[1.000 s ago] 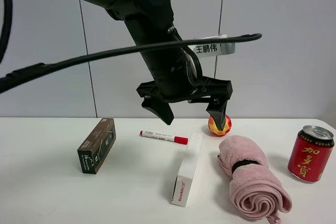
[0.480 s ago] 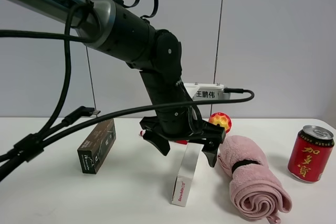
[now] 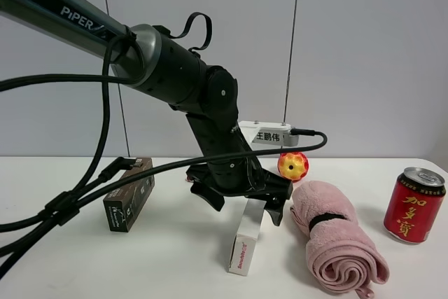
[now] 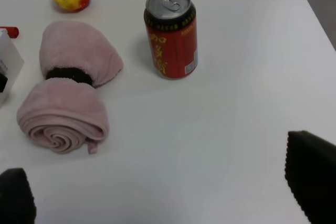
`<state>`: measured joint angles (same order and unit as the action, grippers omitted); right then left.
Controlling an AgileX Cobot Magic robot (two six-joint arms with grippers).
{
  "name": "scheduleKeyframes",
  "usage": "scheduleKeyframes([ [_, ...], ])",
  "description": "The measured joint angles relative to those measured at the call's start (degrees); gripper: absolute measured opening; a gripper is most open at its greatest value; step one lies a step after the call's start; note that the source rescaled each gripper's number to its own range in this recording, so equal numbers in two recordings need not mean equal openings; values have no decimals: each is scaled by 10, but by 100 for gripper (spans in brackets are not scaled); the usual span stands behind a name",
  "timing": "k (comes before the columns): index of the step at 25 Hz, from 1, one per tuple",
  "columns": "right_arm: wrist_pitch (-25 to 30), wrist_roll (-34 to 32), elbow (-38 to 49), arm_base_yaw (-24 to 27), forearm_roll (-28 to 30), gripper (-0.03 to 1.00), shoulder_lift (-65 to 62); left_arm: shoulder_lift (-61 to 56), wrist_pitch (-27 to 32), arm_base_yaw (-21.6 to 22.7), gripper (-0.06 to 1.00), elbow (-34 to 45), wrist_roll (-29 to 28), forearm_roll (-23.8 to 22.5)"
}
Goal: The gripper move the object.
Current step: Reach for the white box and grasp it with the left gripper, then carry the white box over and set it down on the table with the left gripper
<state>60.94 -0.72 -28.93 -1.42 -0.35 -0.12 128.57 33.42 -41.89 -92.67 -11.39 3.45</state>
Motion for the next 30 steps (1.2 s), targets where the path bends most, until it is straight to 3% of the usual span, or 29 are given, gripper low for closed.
scheduleKeyframes([
  [3,0,0,0,0,0,100,0,3,-5,1,99,0,1,-10],
  [5,0,0,0,0,0,100,0,5,-5,3,90,0,1,-15],
  [8,0,0,0,0,0,100,0,7,-5,5,55,0,1,-18],
  [11,0,0,0,0,0,100,0,7,-5,5,5,0,3,-20],
  [12,0,0,0,0,0,100,0,7,-5,5,0,0,3,-21],
  [19,0,0,0,0,0,100,0,-10,13,6,1,0,2,-21],
  [24,0,0,0,0,0,100,0,-100,78,6,2,0,2,-28],
  [30,0,0,0,0,0,100,0,-219,175,9,2,0,2,-75],
])
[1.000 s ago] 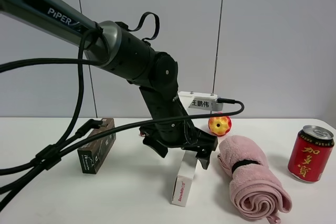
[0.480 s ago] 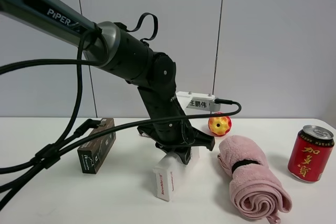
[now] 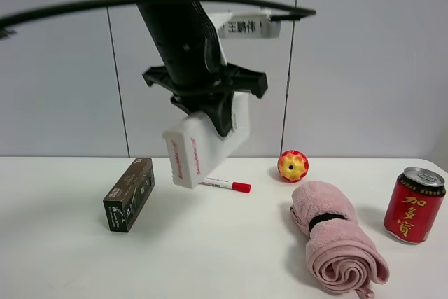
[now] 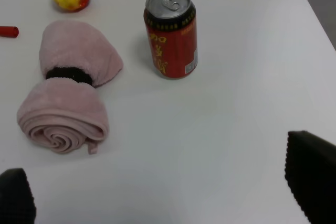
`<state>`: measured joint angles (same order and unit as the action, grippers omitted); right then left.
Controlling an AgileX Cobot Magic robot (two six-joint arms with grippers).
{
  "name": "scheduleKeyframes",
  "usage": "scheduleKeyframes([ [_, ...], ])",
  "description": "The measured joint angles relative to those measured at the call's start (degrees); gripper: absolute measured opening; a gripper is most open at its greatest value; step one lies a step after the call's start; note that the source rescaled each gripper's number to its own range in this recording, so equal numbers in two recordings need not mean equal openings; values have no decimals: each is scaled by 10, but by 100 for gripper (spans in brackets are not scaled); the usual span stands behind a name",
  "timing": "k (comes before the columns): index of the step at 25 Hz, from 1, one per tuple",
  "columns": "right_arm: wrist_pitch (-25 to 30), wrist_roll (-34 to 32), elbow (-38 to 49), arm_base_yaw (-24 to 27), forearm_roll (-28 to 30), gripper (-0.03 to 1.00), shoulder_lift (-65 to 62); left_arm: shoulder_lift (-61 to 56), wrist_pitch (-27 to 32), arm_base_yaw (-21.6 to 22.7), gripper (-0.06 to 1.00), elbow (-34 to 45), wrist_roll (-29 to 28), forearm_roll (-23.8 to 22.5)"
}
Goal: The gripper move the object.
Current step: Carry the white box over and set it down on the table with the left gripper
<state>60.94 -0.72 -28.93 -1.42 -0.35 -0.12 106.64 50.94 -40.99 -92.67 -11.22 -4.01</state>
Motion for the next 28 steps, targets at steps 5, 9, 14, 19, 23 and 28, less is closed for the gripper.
scheduleKeyframes([
  [5,0,0,0,0,0,100,0,-58,82,35,2,0,-1,-61],
  [9,0,0,0,0,0,100,0,-65,114,85,2,0,4,-80],
  [14,0,0,0,0,0,100,0,-65,85,167,2,0,28,-83],
  [19,0,0,0,0,0,100,0,-65,66,246,2,0,31,-84],
  [23,0,0,0,0,0,100,0,-65,65,287,2,0,33,-84],
  [28,0,0,0,0,0,100,0,-63,50,318,2,0,34,-68],
])
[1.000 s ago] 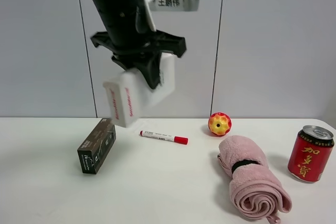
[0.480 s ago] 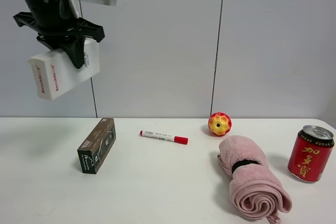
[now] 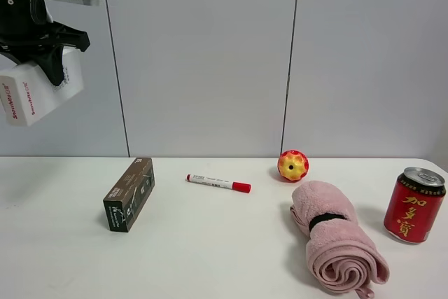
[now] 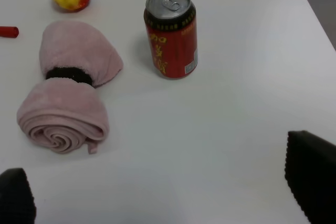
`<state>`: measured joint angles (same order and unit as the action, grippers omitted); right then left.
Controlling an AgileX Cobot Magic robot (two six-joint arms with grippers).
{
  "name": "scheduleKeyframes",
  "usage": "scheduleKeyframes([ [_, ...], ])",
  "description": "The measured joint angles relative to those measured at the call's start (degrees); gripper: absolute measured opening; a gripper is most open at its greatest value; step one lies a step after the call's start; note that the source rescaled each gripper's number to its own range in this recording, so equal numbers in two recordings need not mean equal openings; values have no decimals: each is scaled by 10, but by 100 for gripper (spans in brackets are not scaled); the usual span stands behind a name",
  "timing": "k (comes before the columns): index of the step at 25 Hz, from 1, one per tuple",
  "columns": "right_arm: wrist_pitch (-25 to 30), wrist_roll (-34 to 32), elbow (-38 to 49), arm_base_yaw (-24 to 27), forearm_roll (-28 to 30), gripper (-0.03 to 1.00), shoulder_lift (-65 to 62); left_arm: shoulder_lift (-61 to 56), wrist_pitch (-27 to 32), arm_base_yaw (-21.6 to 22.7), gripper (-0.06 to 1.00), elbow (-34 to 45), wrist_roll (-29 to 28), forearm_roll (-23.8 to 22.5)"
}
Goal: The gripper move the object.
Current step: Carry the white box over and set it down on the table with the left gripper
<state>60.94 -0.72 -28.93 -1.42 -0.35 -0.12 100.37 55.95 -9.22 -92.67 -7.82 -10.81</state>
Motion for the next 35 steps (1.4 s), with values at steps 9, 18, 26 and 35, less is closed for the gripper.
scheduleKeyframes([
  [9,0,0,0,0,0,100,0,68,-9,10,2,0,27,29],
  [18,0,0,0,0,0,100,0,141,-37,27,2,0,29,73],
  [26,0,0,0,0,0,100,0,161,-107,61,2,38,31,108],
  [35,0,0,0,0,0,100,0,163,-219,63,2,146,67,113],
])
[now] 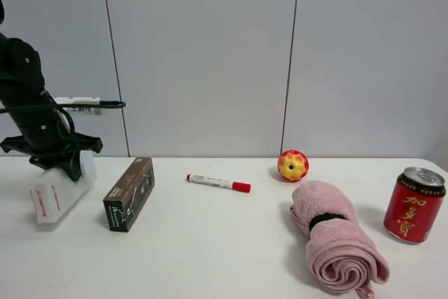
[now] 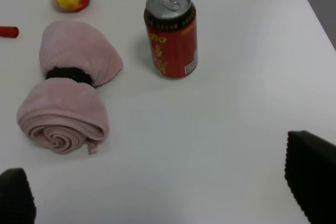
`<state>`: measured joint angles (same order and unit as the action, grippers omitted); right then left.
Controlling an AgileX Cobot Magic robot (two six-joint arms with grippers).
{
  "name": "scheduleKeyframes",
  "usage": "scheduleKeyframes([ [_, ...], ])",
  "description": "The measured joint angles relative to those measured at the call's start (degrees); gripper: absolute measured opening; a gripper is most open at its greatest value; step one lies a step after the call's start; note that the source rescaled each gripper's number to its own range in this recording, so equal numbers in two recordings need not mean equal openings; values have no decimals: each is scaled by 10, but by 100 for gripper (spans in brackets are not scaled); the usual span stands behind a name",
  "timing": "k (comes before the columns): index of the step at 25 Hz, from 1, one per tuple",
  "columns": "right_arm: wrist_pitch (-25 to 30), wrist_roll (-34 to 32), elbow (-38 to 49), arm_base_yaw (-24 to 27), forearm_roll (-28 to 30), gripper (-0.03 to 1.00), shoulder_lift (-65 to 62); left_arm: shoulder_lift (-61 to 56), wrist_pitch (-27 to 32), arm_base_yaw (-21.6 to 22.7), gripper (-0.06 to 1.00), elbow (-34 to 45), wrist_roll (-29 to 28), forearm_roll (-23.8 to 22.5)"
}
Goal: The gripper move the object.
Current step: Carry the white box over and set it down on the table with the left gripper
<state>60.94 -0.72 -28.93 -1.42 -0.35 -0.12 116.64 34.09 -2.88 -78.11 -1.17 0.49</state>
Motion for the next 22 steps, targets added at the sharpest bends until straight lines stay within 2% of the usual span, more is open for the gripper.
scheduleKeyframes([
  [11,0,0,0,0,0,100,0,5,-52,0,2,4,3,1],
  [22,0,0,0,0,0,100,0,26,-67,0,2,15,3,1],
])
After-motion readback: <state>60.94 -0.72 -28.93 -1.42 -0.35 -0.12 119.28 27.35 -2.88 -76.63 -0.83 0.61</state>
